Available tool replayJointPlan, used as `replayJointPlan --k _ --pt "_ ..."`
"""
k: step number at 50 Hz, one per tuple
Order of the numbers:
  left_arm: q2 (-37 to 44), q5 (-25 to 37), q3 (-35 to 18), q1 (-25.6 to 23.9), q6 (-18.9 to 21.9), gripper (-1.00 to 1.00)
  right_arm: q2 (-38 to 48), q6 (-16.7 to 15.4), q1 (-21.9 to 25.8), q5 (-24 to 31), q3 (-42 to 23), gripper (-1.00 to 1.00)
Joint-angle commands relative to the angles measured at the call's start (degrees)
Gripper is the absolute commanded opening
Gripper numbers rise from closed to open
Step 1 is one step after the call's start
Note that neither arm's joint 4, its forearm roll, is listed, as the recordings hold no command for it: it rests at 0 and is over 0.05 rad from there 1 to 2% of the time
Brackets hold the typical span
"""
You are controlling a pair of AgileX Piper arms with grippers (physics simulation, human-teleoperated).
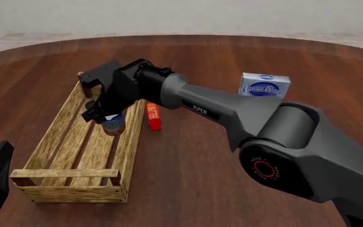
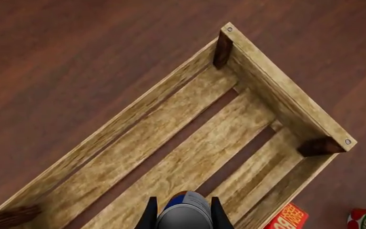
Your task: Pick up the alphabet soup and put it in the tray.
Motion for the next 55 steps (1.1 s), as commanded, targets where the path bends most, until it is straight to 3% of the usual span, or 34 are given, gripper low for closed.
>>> replayJointPlan --k 1,55 --pt "0.0 0.0 0.0 0.0 0.0 1.0 0.79 1.27 -0.14 -0.28 -0.84 -1.0" --pt "0.0 0.0 0.0 0.0 0.0 1.0 3.77 2.63 -0.1 -1.82 -0.94 -1.0"
